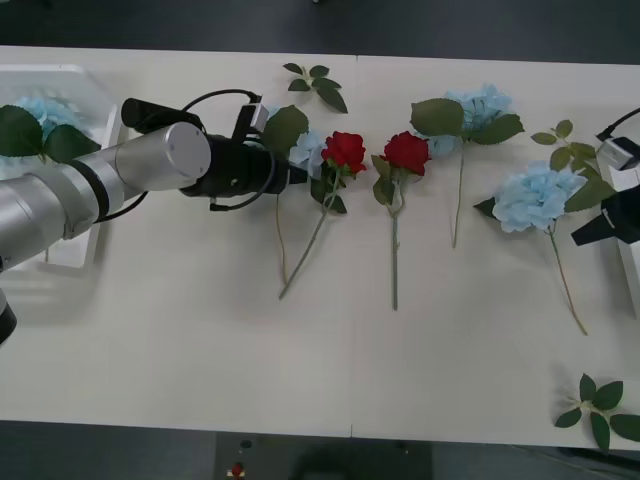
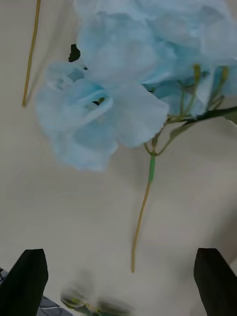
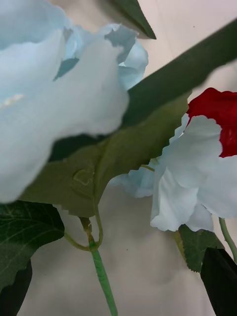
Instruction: Put the red flowers into the right box and the blue flowers into the left box
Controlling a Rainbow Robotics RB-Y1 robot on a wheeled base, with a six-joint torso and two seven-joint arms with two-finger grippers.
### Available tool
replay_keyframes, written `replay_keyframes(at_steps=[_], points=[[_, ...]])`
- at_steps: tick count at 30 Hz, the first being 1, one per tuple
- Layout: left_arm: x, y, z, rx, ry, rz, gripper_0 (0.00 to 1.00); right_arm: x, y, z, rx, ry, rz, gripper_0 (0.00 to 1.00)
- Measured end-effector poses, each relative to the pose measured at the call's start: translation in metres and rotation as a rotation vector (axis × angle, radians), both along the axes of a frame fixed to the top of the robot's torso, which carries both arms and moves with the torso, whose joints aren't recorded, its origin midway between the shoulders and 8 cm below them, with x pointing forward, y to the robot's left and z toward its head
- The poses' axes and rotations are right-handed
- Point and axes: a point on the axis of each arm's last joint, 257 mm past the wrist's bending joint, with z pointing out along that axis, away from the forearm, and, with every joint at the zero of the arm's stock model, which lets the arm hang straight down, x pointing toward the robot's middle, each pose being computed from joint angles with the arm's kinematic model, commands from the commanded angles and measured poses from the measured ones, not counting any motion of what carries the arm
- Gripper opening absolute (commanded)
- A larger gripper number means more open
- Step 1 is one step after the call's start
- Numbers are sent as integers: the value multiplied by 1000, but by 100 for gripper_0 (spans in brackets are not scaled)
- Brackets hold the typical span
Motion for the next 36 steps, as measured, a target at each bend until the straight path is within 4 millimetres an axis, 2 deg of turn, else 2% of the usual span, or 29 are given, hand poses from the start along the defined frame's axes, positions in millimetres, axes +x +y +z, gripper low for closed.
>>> replay_keyframes(at_steps=[4, 6, 11, 17, 18, 19, 20, 22, 27, 29, 30, 31, 32, 33, 34, 36], points=[[0, 8, -13, 64, 4, -5, 100, 10, 15, -20, 1, -24, 14, 86], [0, 8, -13, 86, -4, -18, 100, 12, 18, -31, 10, -32, 1, 87], [0, 10, -15, 103, -11, -24, 100, 11, 9, -62, 26, -72, -63, 87], [1, 13, -15, 125, -22, -31, 98, 4, -4, -89, 63, -105, -163, 87], [2, 13, -16, 127, -23, -31, 91, 3, -5, -91, 68, -104, -172, 87], [2, 14, -16, 128, -23, -30, 70, 3, -5, -92, 73, -107, -180, 87], [2, 15, -16, 128, -23, -29, 43, 3, -5, -92, 78, -112, -187, 87], [4, 18, -16, 134, -24, -22, 1, 9, -2, -92, 86, -132, -195, 87], [7, 27, -18, 156, -31, -15, 0, 23, 15, -101, 122, -156, -221, 87], [7, 27, -18, 157, -31, -15, 0, 27, 15, -100, 124, -164, -226, 86], [7, 27, -18, 157, -31, -15, 0, 27, 15, -100, 123, -166, -226, 78], [7, 27, -18, 157, -31, -15, 0, 28, 13, -100, 119, -169, -225, 66], [7, 27, -18, 158, -32, -15, 0, 29, 11, -100, 109, -173, -221, 33], [7, 28, -18, 160, -33, -16, 0, 29, 9, -100, 96, -180, -215, 10], [7, 28, -18, 163, -34, -17, 0, 30, 5, -101, 79, -186, -205, 0], [7, 28, -18, 167, -36, -18, 0, 30, 0, -102, 46, -194, -182, 0]])
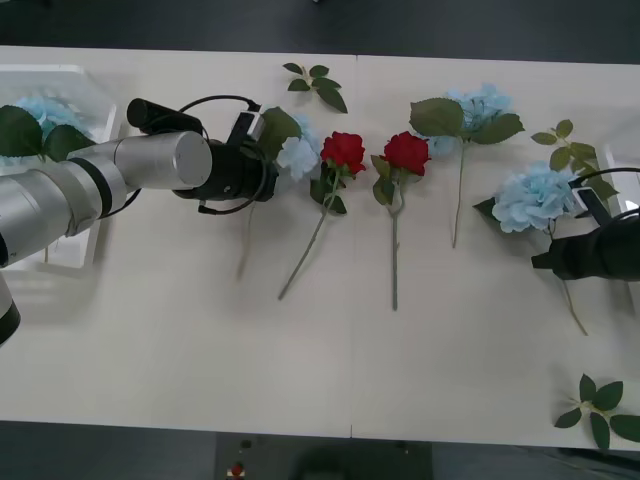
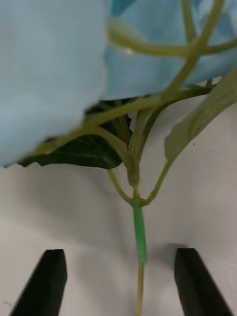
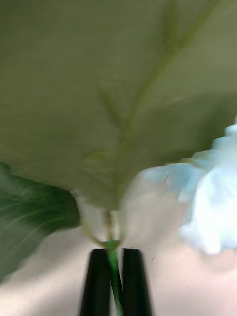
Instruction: Put the red flowers into the right box and the blue flowers into the left box
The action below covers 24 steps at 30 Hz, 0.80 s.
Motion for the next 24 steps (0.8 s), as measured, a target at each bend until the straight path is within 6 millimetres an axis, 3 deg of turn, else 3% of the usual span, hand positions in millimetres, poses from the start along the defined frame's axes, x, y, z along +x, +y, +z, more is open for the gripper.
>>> replay_keyframes(at_steps=[7, 14, 21, 24], points=[[0, 0, 0, 0, 0, 0, 0, 4, -14, 0, -67, -27, 21, 0], [0, 0, 0, 0, 0, 0, 0, 10, -10, 7, -52, -35, 17, 0], [-10, 6, 0, -7, 82, -4, 0, 19, 9, 48, 38, -4, 38, 0], [-7, 12, 18, -41, 99, 10, 0, 11, 14, 84, 86, 54, 77, 0]])
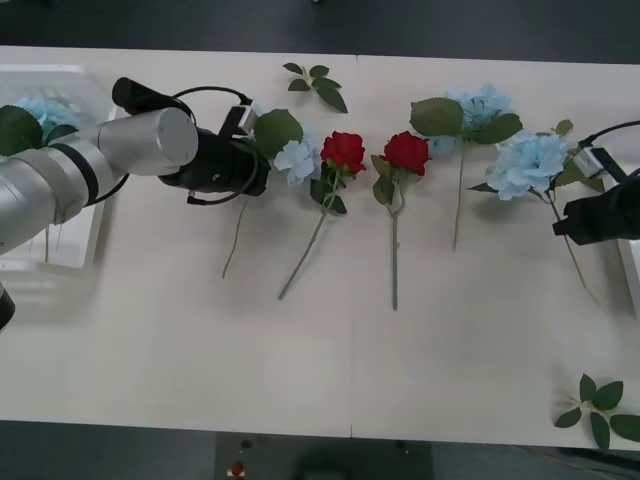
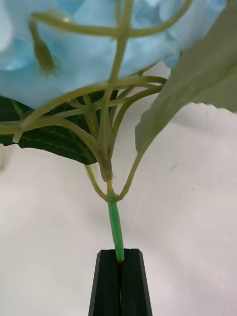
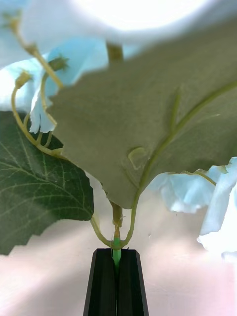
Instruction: Put the red flowers into the right box and the blue flowers into the left box
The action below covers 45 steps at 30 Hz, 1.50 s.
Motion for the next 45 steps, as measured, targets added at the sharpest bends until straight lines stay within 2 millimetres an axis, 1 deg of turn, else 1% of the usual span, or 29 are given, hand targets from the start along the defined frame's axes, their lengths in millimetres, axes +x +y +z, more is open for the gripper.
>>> replay_keyframes(at_steps=[2, 4, 6, 8, 10, 12, 14, 15, 18, 19, 23, 26, 28, 30, 32, 34, 36, 39, 42, 43, 45], points=[[4, 6, 12, -15, -2, 12, 0, -4, 0, 36, 36, 18, 22, 0], [4, 15, 20, -24, 9, 18, 0, -12, -2, 78, 72, 37, 50, 0], [3, 22, 25, -26, 25, 19, 0, -13, -6, 117, 102, 15, 59, 0], [-1, 30, 31, -30, 49, 19, 0, -12, -4, 150, 158, -18, 58, 0], [-6, 37, 38, -42, 81, 18, 0, -11, 8, 179, 257, -49, 63, 0], [-7, 43, 52, -63, 101, 20, 0, -8, 27, 204, 379, -90, 78, 0], [-8, 50, 69, -89, 113, 21, 0, -3, 47, 222, 473, -149, 114, 0], [-9, 53, 78, -103, 118, 18, 0, -1, 56, 228, 509, -181, 138, 0], [-14, 65, 107, -123, 110, -24, 0, 9, 87, 233, 590, -261, 175, 0], [-15, 71, 115, -122, 99, -43, 0, 11, 99, 231, 610, -276, 180, 0], [-20, 98, 149, -134, 72, -67, 0, 7, 149, 217, 664, -311, 196, 0], [-24, 113, 178, -173, 55, -73, 0, 2, 182, 208, 699, -347, 172, 0], [-27, 119, 201, -192, 12, -109, 0, -4, 200, 201, 728, -354, 162, 0], [-30, 122, 227, -228, -38, -143, 0, -9, 218, 199, 760, -364, 153, 0], [-33, 124, 251, -285, -68, -152, 0, -11, 231, 199, 779, -379, 148, 0], [-36, 128, 270, -335, -92, -157, 0, -12, 243, 201, 794, -392, 154, 0], [-39, 138, 278, -341, -102, -151, 0, -11, 254, 207, 821, -410, 144, 0], [-46, 166, 274, -271, -83, -122, 0, -13, 269, 211, 812, -451, 167, 0], [-61, 200, 270, -194, -41, -96, 0, -22, 285, 209, 770, -482, 239, 0], [-67, 208, 273, -188, -31, -94, 0, -24, 290, 211, 774, -482, 250, 0], [-76, 218, 289, -218, -46, -94, 0, -27, 301, 214, 788, -471, 261, 0]])
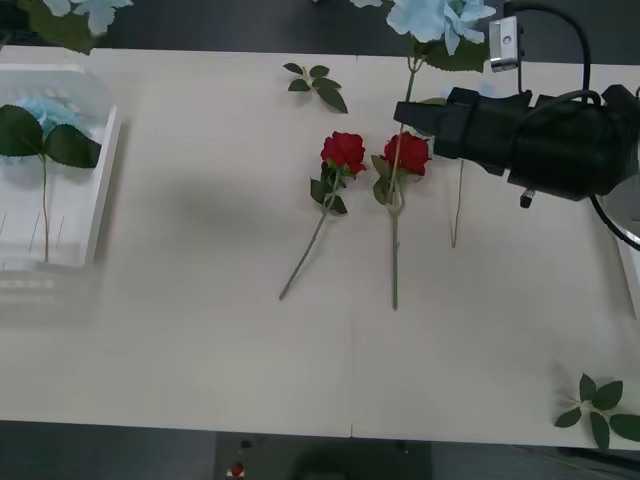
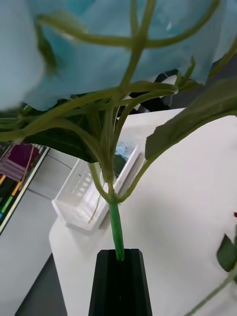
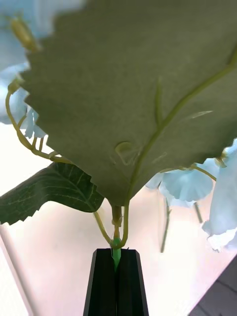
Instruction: Put the red flowers into the right box and the blue flowers into the left box
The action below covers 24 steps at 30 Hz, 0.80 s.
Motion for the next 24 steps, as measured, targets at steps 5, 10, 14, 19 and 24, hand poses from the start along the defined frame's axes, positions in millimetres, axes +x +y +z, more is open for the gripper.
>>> replay_keyframes(at_steps=[5, 10, 14, 19, 24], points=[[-10, 21, 27, -51, -44, 27, 0, 9, 30, -4, 13, 21, -30, 0], [-15, 70, 3, 119, 31, 133, 0, 8, 69, 4, 83, 43, -21, 0], [-27, 123, -20, 311, 116, 237, 0, 5, 89, 19, 170, 90, -2, 0], [-31, 173, -28, 497, 146, 345, 0, 6, 93, 27, 207, 107, -2, 0], [-12, 204, -35, 582, 80, 434, 0, 7, 93, 29, 223, 126, -2, 0]])
